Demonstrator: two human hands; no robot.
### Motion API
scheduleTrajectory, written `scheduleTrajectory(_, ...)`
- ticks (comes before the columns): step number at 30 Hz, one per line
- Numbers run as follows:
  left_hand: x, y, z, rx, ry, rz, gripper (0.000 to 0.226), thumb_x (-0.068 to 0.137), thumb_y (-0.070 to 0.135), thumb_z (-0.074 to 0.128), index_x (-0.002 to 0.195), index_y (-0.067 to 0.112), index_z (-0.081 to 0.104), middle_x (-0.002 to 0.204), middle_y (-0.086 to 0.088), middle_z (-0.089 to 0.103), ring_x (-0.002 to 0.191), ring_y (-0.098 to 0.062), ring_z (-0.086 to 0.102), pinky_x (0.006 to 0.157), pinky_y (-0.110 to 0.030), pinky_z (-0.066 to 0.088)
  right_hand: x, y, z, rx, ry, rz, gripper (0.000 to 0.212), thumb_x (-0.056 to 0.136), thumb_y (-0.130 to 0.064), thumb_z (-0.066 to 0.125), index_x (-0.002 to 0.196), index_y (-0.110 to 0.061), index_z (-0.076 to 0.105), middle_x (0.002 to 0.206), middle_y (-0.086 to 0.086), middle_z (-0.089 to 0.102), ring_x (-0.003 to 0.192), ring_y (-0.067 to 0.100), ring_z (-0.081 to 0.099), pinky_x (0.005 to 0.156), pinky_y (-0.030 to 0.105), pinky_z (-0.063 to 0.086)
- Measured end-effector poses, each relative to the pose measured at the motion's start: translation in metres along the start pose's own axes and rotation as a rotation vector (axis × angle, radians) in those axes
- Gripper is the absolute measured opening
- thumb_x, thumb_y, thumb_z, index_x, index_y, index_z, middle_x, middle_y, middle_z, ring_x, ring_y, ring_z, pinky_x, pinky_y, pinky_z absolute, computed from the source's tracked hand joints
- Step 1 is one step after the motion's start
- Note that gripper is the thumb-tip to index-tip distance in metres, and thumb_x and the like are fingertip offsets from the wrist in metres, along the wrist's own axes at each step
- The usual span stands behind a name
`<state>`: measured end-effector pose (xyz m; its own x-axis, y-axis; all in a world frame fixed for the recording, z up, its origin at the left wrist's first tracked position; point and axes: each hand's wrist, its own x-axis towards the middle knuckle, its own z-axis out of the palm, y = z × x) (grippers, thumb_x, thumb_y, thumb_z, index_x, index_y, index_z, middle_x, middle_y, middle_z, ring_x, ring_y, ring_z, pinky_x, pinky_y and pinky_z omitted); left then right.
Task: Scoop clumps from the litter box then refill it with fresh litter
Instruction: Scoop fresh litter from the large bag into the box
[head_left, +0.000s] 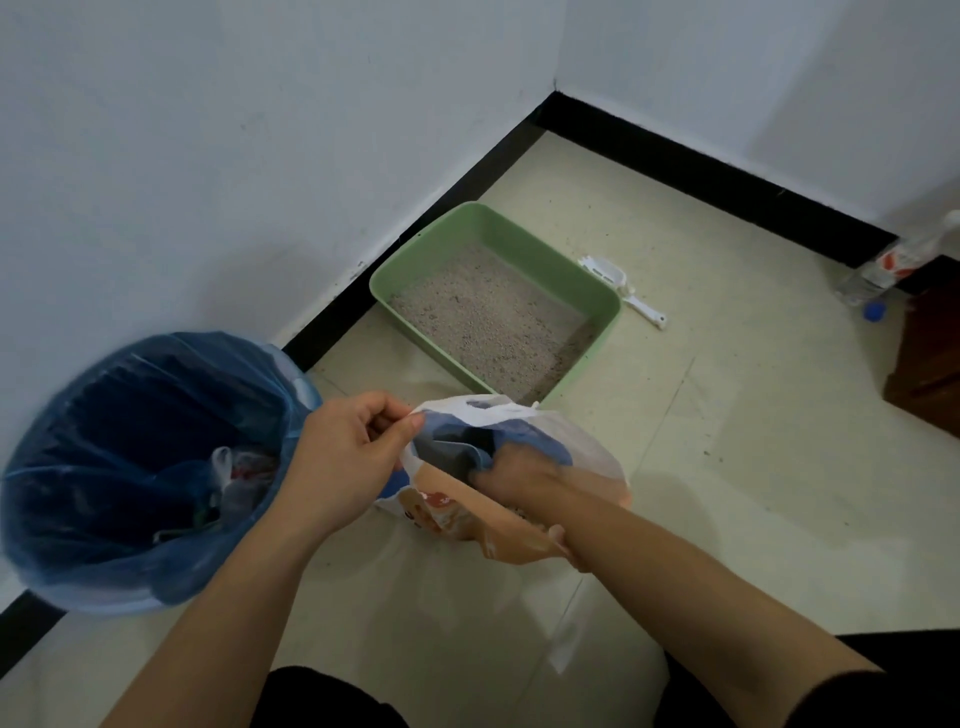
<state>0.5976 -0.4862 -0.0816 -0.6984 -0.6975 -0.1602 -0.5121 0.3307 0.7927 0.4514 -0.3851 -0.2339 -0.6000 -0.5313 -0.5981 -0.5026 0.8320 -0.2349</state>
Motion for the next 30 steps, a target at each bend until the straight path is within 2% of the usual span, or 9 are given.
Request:
scheduleTrajectory(3,-0.003,0.005,-0.001,-0.004,-0.036,0.002,0.013,0.091,0.023,0.065,0.079,0.017,0.067,0.058,0.004,0.06,0.055,-0.001,0.057,0.054,-0.013,0.047,-0.003,0.012,0.002,0.062,-0.021,-0.029,0.053,0.077,-0.072,0.053,0.115,-0.036,0.06,0.1,-0.003,0.069,0.089,0.017,0.064,0.07,0.03,0.045)
scheduleTrajectory(5,-0.004,0.007,-0.001,-0.001,-0.04,-0.002,0.015,0.091,0.023,0.064,0.079,0.016,0.067,0.057,0.003,0.06,0.053,-0.001,0.056,0.053,-0.014,0.046,-0.01,0.019,-0.003,0.064,-0.067,-0.074,0.055,0.071,-0.078,0.049,0.106,-0.037,0.063,0.095,-0.005,0.07,0.088,0.018,0.065,0.073,0.032,0.046)
scheduleTrajectory(7,-0.001,0.007,-0.003,0.028,-0.017,-0.002,0.016,0.092,0.024,0.064,0.079,0.016,0.067,0.056,0.005,0.059,0.052,-0.002,0.055,0.052,-0.016,0.044,-0.02,0.024,-0.019,0.075,-0.101,-0.138,0.052,0.075,-0.074,0.044,0.096,-0.031,0.067,0.089,-0.001,0.069,0.086,0.02,0.064,0.073,0.032,0.045)
scheduleTrajectory(10,0.005,0.01,-0.01,0.124,0.012,-0.002,0.017,0.093,0.027,0.062,0.078,0.018,0.066,0.059,0.008,0.06,0.057,-0.006,0.056,0.057,-0.024,0.044,-0.039,0.028,-0.052,0.195,-0.101,-0.161,0.043,0.08,-0.06,0.051,0.081,-0.021,0.069,0.079,0.0,0.068,0.077,0.018,0.063,0.072,0.035,0.05)
scheduleTrajectory(14,0.009,0.012,-0.017,0.175,0.009,-0.003,0.019,0.094,0.028,0.06,0.083,0.015,0.067,0.061,0.003,0.062,0.061,-0.014,0.059,0.064,-0.033,0.05,-0.062,0.032,-0.088,0.207,-0.079,-0.2,0.042,0.078,-0.053,0.053,0.055,-0.018,0.053,0.057,-0.003,0.054,0.06,0.015,0.051,0.058,0.031,0.039)
scheduleTrajectory(16,0.007,0.013,-0.018,0.178,-0.012,0.006,0.019,0.095,0.028,0.059,0.08,0.019,0.065,0.063,0.002,0.063,0.063,-0.016,0.061,0.067,-0.036,0.052,-0.071,0.038,-0.098,0.207,-0.048,-0.188,0.044,0.072,-0.057,0.052,0.053,-0.018,0.052,0.051,-0.004,0.048,0.054,0.014,0.048,0.056,0.03,0.038)
scheduleTrajectory(22,0.004,0.017,-0.015,0.152,-0.069,0.003,0.027,0.096,0.025,0.056,0.07,0.023,0.055,0.067,-0.001,0.06,0.069,-0.023,0.061,0.066,-0.036,0.05,-0.092,0.063,-0.109,0.434,-0.085,-0.245,0.042,0.073,-0.039,0.06,0.05,-0.005,0.052,0.05,0.006,0.041,0.05,0.017,0.035,0.057,0.032,0.032)
scheduleTrajectory(27,0.01,0.016,-0.017,0.106,-0.05,-0.048,0.028,0.096,0.024,0.056,0.069,0.019,0.056,0.07,-0.003,0.062,0.071,-0.022,0.06,0.066,-0.038,0.049,-0.103,0.076,-0.112,0.52,-0.087,-0.26,0.037,0.081,-0.025,0.062,0.048,-0.011,0.053,0.047,0.001,0.041,0.046,0.014,0.033,0.053,0.027,0.031)
scheduleTrajectory(30,0.015,0.015,-0.017,0.121,-0.032,-0.05,0.027,0.095,0.026,0.057,0.07,0.017,0.06,0.07,-0.003,0.064,0.07,-0.022,0.059,0.066,-0.037,0.049,-0.106,0.083,-0.118,0.57,-0.07,-0.27,0.045,0.084,-0.017,0.061,0.043,-0.017,0.044,0.046,-0.001,0.037,0.046,0.014,0.029,0.05,0.025,0.028)
